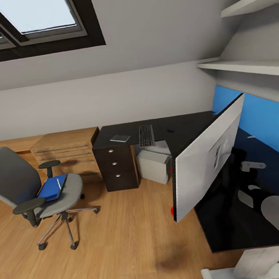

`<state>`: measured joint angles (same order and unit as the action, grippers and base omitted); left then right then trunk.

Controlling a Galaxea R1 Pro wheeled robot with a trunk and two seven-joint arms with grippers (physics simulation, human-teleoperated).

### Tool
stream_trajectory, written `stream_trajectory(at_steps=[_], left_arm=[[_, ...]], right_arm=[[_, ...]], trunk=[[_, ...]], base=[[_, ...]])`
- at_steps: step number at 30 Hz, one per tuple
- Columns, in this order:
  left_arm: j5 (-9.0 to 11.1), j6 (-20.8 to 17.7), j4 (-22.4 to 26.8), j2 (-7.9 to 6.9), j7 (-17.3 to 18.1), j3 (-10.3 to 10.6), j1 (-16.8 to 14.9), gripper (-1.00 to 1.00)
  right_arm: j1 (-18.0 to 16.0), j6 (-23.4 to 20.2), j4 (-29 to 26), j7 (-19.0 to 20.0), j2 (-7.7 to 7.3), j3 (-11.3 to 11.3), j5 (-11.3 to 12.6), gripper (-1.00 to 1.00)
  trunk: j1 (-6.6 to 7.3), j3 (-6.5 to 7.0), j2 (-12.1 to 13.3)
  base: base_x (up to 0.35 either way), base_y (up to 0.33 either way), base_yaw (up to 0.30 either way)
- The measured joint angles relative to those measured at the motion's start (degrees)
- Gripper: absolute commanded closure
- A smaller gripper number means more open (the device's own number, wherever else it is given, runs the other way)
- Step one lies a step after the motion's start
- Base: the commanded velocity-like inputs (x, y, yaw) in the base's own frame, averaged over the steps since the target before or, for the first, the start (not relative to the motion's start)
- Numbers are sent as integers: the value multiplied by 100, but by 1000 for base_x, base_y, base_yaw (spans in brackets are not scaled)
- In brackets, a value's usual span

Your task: In the bedroom, organize the workspace by keeping the computer under the desk, ensuring the monitor is on the desk, placing the keyboard on the desk next to the monitor, placing the mouse on the desk next to the keyboard, moving the folder from the swivel chair onto the desk next to the mouse, stacking the notebook on top of the folder with the pen on top of the notebook, and positioning the swivel chair next to the desk.

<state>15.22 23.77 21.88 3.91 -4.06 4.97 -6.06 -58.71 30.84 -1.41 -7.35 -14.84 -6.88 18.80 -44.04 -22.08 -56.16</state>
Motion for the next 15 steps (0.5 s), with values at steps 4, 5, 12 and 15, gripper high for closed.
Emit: stream_trajectory(at_steps=[4, 5, 12, 15], left_arm=[[1, 0, 0, 0, 0, 0, -1, -100], [1, 0, -1, 0, 0, 0, 0, -100], [3, 0, 0, -2, 0, 0, 0, -100], [5, 0, 0, -4, 0, 0, -1, -100]], right_arm=[[-1, 1, 2, 5, 0, 32, -23, 100], [-2, 0, 2, 6, 1, 41, -30, 100], [1, -10, -9, 14, 1, 52, -46, 100], [1, -12, -11, 22, 1, 53, -51, 100]], trunk=[[0, 0, 0], [0, 0, 0], [2, 0, -1], [3, 0, -1]], base=[[-269, -184, 0], [-257, -220, 0], [-170, -212, 0], [-23, -51, 0]])
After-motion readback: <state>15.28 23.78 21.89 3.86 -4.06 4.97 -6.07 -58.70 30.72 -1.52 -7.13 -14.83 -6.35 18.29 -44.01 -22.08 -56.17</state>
